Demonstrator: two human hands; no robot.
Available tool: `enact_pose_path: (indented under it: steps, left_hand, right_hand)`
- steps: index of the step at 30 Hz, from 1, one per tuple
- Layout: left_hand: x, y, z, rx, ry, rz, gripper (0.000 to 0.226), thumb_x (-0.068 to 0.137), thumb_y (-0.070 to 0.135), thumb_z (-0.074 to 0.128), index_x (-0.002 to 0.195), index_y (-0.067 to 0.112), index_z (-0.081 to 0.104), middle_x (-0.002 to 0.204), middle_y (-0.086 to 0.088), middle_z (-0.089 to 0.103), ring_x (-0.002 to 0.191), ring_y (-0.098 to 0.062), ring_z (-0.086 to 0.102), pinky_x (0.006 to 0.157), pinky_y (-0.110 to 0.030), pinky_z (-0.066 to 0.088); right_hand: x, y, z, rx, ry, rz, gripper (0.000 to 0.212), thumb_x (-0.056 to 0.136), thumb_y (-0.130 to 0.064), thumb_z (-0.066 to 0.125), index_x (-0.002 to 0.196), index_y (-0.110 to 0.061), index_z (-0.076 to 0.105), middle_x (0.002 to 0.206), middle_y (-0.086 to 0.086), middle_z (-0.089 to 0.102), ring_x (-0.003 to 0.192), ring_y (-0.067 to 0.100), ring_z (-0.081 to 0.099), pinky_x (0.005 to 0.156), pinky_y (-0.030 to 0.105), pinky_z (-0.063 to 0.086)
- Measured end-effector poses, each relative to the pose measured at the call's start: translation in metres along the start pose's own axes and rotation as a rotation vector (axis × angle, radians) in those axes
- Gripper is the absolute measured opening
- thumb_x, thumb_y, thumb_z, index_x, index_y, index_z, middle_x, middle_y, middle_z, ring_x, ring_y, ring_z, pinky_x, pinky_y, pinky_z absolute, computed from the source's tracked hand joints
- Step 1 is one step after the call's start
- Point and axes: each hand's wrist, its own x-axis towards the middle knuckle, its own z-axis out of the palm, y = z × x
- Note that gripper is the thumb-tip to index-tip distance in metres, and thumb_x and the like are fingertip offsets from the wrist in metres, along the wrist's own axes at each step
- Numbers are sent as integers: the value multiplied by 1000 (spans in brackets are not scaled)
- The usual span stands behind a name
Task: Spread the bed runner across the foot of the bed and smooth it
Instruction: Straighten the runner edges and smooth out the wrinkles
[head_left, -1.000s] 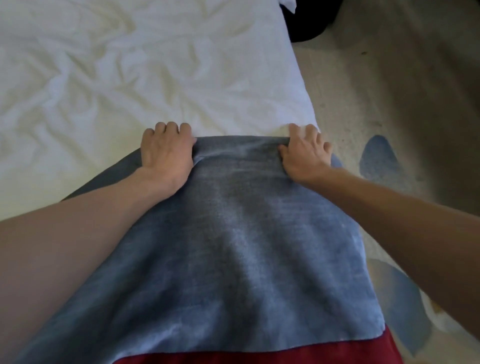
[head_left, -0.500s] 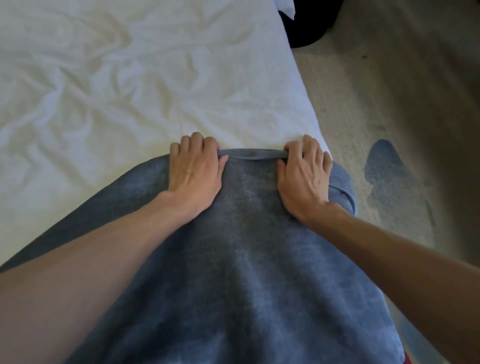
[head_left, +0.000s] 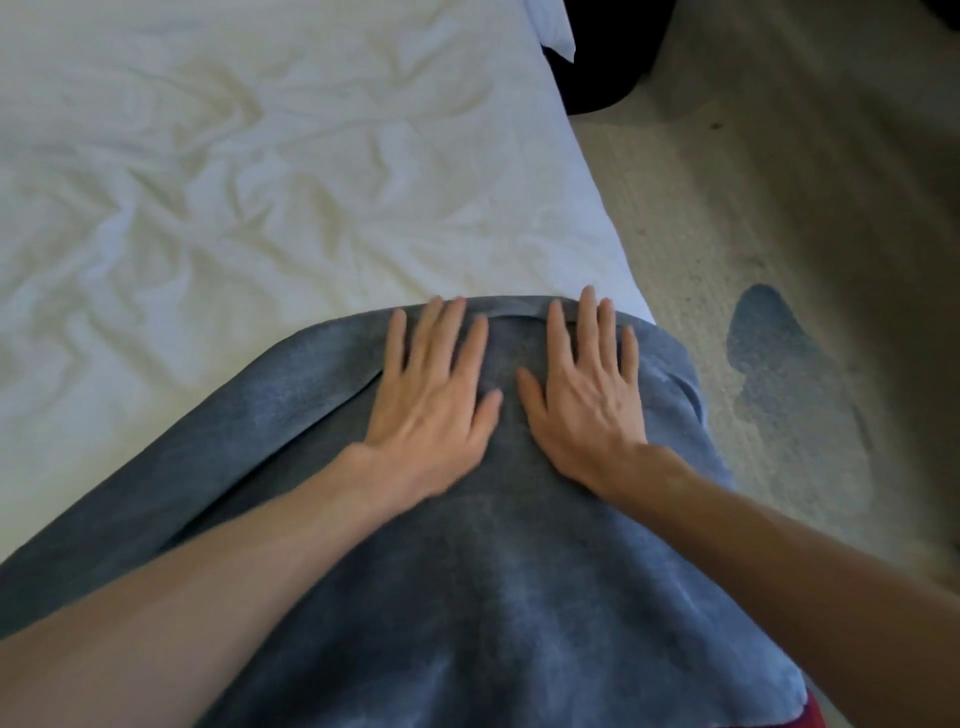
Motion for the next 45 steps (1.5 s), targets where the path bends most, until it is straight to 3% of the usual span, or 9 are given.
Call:
enact_pose_path:
  steps: [3, 7, 12, 20, 33, 36, 40, 45]
  left_hand:
    - [-16, 10, 10, -2, -122, 25, 70, 90, 50, 18, 147, 11, 18, 156, -16, 9, 144, -30, 4, 116, -53, 1]
    - [-16, 14, 6, 20, -163, -7, 70, 88, 48, 14, 148, 12, 18, 157, -16, 7, 144, -32, 4, 115, -53, 0]
    - [-39, 29, -2, -120, -174, -94, 61, 94, 44, 24, 148, 14, 18, 157, -15, 4, 144, -32, 2, 114, -55, 1]
    - [-141, 65, -35, -318, -167, -27, 55, 87, 35, 53, 132, 5, 46, 143, -18, 35, 134, -33, 29, 113, -52, 18]
    - [-188, 106, -39, -186, -172, -44, 51, 94, 34, 46, 137, 8, 41, 149, -18, 30, 138, -35, 23, 111, -57, 18]
    - [-200, 116, -50, -248, -146, -76, 48, 94, 36, 44, 134, 10, 45, 146, -16, 33, 138, -33, 24, 112, -53, 19]
    - [-236, 132, -66, -328, -90, 35, 50, 87, 40, 43, 120, 6, 57, 129, -15, 52, 123, -31, 46, 101, -47, 34]
    - [-276, 151, -66, -288, -37, -33, 31, 79, 22, 68, 102, 4, 61, 119, -14, 63, 115, -27, 57, 100, -47, 38]
  right_hand:
    - [-9, 5, 6, -32, -68, -2, 73, 92, -54, 15, 151, -15, -3, 157, 16, -13, 144, 29, -14, 117, 47, -6]
    - [-11, 1, 4, -57, -67, 1, 70, 96, -50, 22, 151, -13, 1, 157, 19, -9, 145, 31, -10, 118, 48, -3]
    - [-40, 0, -1, 21, -91, 19, 63, 98, -42, 29, 150, -12, 10, 157, 20, -3, 145, 33, -4, 118, 45, 1]
    - [-147, 31, -23, 88, -187, -96, 56, 99, -35, 34, 150, -19, 19, 158, 17, 6, 146, 30, 2, 118, 44, 5]
    - [-203, 32, -18, -58, -200, -75, 56, 100, -39, 25, 151, -22, 10, 158, 15, 6, 145, 31, 5, 116, 48, 9]
    - [-205, 29, -28, 36, -223, -56, 54, 98, -34, 35, 149, -23, 20, 157, 15, 13, 144, 30, 11, 115, 47, 14]
    - [-241, 41, -53, 157, -183, -117, 42, 88, -24, 52, 129, -13, 49, 139, 14, 43, 125, 32, 43, 103, 40, 34]
    - [-299, 63, -66, 166, -181, -259, 33, 86, -21, 57, 115, -8, 49, 135, 17, 46, 126, 30, 44, 100, 35, 34]
